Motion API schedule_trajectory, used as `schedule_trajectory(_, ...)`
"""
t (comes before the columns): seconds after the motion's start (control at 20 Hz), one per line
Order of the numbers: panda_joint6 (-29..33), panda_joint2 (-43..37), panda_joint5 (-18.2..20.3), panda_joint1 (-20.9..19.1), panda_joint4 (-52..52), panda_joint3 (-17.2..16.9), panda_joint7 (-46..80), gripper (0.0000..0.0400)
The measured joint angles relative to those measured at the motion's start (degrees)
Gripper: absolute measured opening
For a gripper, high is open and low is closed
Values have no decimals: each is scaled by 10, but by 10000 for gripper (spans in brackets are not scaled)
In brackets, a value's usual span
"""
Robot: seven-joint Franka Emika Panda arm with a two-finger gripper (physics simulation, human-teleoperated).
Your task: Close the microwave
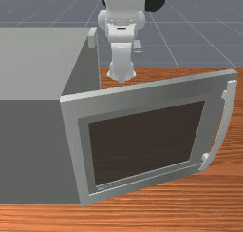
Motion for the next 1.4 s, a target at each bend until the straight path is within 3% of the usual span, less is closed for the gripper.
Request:
schedule_trajectory(0.4,-65,-15,0,1,47,-1,16,400)
schedule_trajectory(0.45,-65,-16,20,-2,48,2,-6,400)
schedule_trajectory(0.6,-64,-16,32,4,48,9,4,400)
schedule_trajectory(0.95,-62,-12,31,24,52,24,40,400)
schedule_trajectory(1.0,-64,-11,9,32,55,24,75,400)
schedule_trajectory(1.1,-65,-8,7,41,59,29,101,400)
schedule_trajectory(1.4,-65,1,15,59,70,44,109,400)
